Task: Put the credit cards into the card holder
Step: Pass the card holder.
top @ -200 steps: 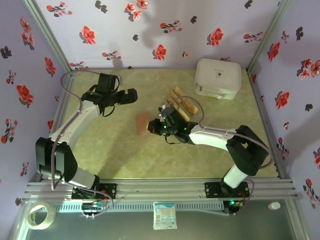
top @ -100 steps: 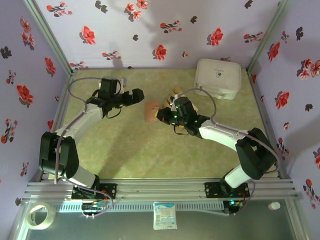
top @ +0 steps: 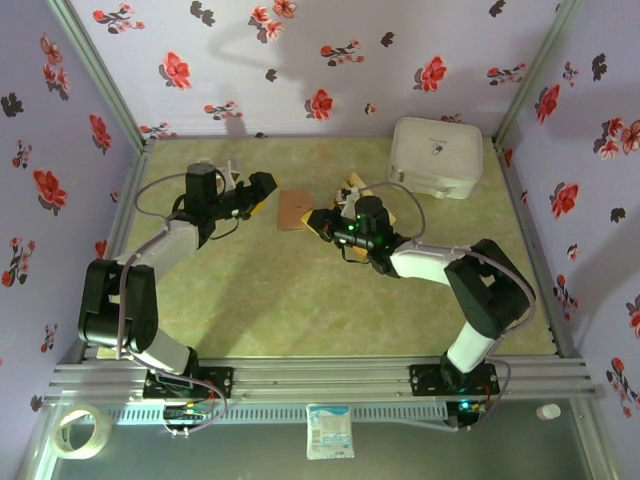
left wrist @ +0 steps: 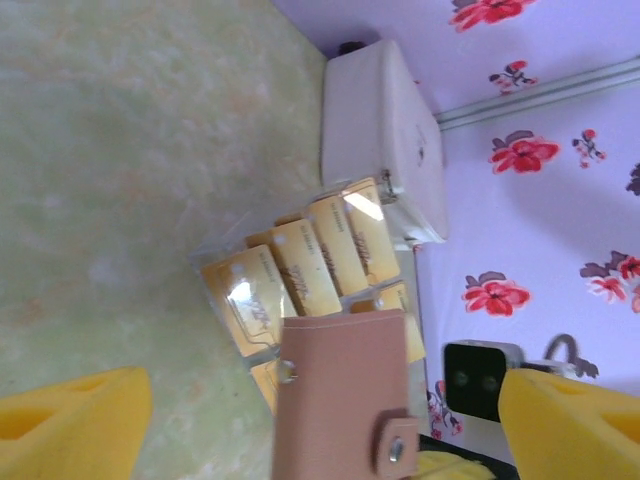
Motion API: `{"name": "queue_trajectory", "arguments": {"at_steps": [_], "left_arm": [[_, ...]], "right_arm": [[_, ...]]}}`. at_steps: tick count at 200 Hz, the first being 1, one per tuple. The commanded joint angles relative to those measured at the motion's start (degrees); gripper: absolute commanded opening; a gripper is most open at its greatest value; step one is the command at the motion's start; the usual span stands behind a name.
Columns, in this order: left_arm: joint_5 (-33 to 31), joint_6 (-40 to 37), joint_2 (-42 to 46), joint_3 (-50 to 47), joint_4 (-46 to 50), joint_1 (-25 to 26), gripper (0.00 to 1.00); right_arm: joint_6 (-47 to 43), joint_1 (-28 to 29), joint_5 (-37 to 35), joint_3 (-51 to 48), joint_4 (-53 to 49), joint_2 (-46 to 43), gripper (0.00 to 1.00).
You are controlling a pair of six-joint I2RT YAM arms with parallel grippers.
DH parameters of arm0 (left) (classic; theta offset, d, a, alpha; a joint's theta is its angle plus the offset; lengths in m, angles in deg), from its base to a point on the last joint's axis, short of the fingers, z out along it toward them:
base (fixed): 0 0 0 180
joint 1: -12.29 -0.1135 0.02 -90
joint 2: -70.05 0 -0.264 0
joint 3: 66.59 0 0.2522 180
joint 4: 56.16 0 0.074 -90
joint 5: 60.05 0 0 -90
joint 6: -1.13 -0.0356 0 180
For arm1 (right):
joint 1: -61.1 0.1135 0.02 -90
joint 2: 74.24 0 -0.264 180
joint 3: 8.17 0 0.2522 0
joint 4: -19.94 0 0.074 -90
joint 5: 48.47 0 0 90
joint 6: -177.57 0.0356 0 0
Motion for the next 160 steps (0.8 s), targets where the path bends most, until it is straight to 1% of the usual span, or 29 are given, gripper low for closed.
{"name": "queue_trajectory", "arguments": {"at_steps": [1,28,60,79,98,131,160], "left_arm": [[2.7,1.6,-1.0,-0.6,-3.6,-0.3,0.87],[2.8,1.9,-2.3,-0.7,-4.8,-0.3,0.82],[3.7,4.8,-4.6,-0.8,-8.9,-0.4,0.76],[4.6,6.6,-5.8,-0.6,-11.4,-0.2,0.70],[5.1,8.1,-6.6,-0.6,-13.5,-0.1,0.66],[5.4,9.0,-7.0,-0.6,-14.9,0.5,0.54],[5.6,9.1,-7.0,-1.3,-15.5,0.8,0.39]], "right_arm": [[4.3,-0.2,2.1,1.3,7.9,1.1,0.00],[4.3,-0.1,2.2,1.7,7.7,1.1,0.00],[4.3,0.4,2.7,1.7,7.7,1.2,0.00],[4.2,0.6,2.8,1.9,7.6,1.6,0.00],[4.3,1.0,3.0,2.2,7.8,2.2,0.00],[4.8,1.3,3.2,2.7,8.8,3.5,0.00],[4.9,1.4,2.9,2.7,8.8,3.7,0.00]]}}
